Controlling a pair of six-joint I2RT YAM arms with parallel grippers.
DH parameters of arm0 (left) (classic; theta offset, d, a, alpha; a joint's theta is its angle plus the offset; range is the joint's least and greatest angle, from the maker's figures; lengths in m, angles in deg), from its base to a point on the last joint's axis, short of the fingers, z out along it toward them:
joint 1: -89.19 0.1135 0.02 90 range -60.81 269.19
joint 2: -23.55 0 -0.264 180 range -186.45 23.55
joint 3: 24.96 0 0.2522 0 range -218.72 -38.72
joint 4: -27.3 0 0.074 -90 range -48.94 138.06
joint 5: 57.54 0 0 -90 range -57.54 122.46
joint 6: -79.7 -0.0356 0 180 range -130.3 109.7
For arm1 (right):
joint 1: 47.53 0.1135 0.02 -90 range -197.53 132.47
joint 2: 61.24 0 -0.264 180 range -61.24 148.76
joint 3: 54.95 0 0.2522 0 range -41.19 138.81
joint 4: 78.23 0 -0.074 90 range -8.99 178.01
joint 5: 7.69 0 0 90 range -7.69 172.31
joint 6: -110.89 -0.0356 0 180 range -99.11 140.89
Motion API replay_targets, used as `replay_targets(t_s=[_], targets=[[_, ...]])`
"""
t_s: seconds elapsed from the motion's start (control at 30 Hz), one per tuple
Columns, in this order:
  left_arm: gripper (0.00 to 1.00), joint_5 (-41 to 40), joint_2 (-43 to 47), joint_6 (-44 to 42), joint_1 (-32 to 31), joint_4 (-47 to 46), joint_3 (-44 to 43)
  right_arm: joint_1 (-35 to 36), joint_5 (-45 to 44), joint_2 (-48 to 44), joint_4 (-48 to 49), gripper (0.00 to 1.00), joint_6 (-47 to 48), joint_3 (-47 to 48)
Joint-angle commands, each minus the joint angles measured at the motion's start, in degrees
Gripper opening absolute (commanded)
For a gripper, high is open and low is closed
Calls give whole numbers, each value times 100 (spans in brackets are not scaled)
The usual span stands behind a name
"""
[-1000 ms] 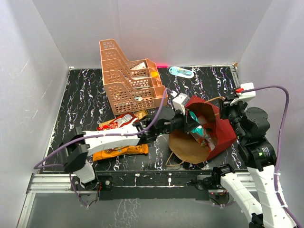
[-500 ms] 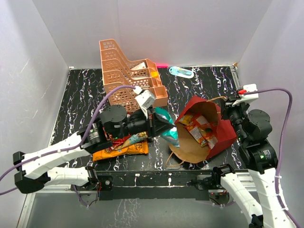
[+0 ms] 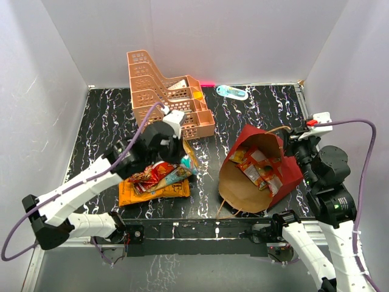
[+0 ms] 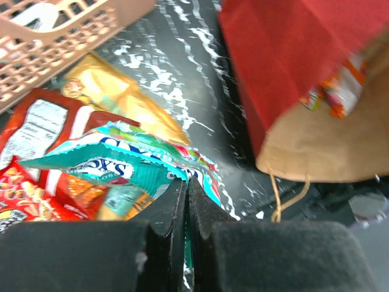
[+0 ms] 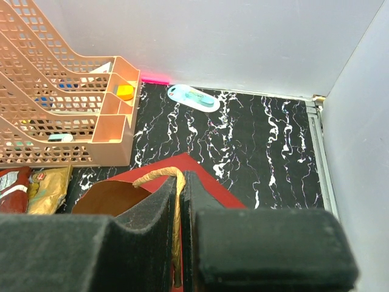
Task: Take the snacks out of the paper bag
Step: Place the snack at the center of the board.
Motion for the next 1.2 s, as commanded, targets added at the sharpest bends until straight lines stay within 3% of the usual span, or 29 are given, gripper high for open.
replay_targets(t_s=[0.0, 0.43, 0.7, 1.17], targets=[[0, 487, -247, 57, 902, 161, -490, 14, -17, -118, 430, 8, 24, 57], [0, 415, -414, 824, 2165, -675, 126, 12, -75, -171, 388, 8, 41, 56], [0, -106, 123, 1611, 2188, -1367, 1491, 8, -60, -183, 348, 8, 42, 111], [0, 456, 1128, 3059, 2179, -1525, 3194, 9, -28, -200, 335, 8, 9, 51]])
